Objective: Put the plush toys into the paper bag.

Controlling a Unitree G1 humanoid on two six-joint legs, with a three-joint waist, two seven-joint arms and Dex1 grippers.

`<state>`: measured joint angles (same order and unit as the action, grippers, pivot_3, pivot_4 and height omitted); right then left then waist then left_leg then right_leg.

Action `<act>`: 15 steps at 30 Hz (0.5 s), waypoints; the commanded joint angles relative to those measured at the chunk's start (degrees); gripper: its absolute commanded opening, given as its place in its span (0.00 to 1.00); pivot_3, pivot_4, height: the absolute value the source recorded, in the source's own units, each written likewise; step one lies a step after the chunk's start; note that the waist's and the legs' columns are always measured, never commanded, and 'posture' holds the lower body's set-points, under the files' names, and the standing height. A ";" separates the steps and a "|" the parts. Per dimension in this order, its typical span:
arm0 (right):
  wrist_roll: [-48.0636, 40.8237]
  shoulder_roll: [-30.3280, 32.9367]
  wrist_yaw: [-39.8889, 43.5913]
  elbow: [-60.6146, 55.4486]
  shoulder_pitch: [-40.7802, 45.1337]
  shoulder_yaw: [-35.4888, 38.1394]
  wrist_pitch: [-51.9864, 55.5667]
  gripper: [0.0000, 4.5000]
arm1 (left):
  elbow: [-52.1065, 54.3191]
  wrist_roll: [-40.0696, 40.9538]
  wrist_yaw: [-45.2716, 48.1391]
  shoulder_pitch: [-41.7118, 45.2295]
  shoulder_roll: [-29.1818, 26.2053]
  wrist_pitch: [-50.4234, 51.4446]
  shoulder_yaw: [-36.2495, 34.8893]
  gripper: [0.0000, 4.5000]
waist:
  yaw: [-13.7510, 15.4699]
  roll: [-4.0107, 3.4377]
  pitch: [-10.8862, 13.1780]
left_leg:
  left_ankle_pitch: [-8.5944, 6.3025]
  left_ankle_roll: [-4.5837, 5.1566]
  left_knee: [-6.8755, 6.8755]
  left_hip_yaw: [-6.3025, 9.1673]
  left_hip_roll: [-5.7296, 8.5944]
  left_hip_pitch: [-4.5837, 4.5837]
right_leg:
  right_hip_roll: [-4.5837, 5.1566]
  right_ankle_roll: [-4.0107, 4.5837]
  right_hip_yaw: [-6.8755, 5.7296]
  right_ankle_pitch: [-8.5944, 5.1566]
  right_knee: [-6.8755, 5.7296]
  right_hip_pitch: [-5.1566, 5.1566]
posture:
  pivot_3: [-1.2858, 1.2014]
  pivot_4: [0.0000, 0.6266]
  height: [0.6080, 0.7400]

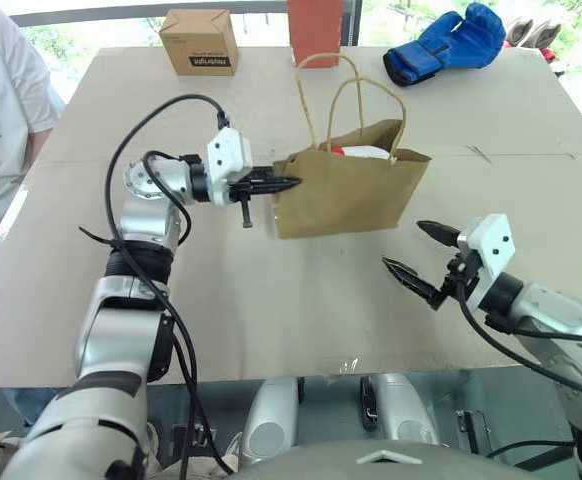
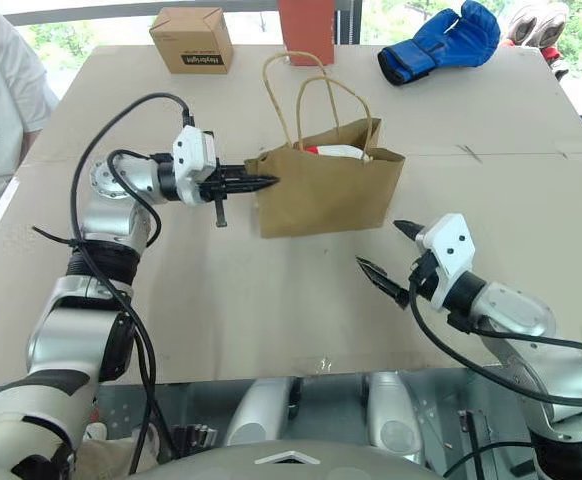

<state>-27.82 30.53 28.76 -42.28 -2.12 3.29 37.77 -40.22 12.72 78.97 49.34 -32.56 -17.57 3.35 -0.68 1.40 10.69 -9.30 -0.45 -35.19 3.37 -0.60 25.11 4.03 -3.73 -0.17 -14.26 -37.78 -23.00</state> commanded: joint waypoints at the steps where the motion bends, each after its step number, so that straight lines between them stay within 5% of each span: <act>1: 0.07 0.06 -1.20 -2.07 -0.63 1.40 -0.72 0.99 | -1.17 0.24 3.00 -2.11 -1.28 1.48 -0.15 0.16 | -0.07 0.00 0.00 | 0.00 0.00 0.00 0.00 0.00 -0.01 | 0.00 0.00 0.00 0.00 0.00 0.01 | 0.52 0.24 0.81; 2: 0.12 0.02 -1.40 -2.07 -0.67 1.30 -0.81 0.99 | -1.35 0.54 3.25 -2.61 -1.49 1.93 -0.61 0.19 | -0.20 -0.02 -0.01 | 0.00 0.00 0.00 0.01 -0.01 -0.02 | 0.00 0.00 0.00 0.00 -0.01 0.01 | 0.52 0.24 0.81; 10: -1.66 2.09 -0.61 -3.58 -1.96 3.97 -0.40 0.99 | 16.17 11.30 -0.55 -11.99 -5.70 22.89 -8.83 0.99 | -0.15 -0.02 0.00 | 0.00 0.00 0.00 0.06 -0.02 -0.03 | 0.00 0.06 -0.01 0.03 -0.07 0.03 | 0.52 0.24 0.81; 15: -4.48 7.18 5.05 -2.89 -5.22 12.04 -2.20 0.99 | 35.73 17.12 -8.02 -27.66 -10.49 36.81 -15.30 0.99 | -0.34 -0.05 0.00 | -0.01 0.00 0.10 -0.04 -0.08 -0.23 | 0.02 0.16 0.05 0.06 -0.03 0.13 | 0.52 0.24 0.81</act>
<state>-30.55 36.77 31.69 -43.79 -7.06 11.40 37.19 -11.12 27.01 73.50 23.09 -41.75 15.18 -9.05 -1.02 1.36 10.69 -9.31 -0.45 -35.05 3.34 -0.82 24.84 4.07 -3.55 -0.12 -14.21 -37.80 -22.83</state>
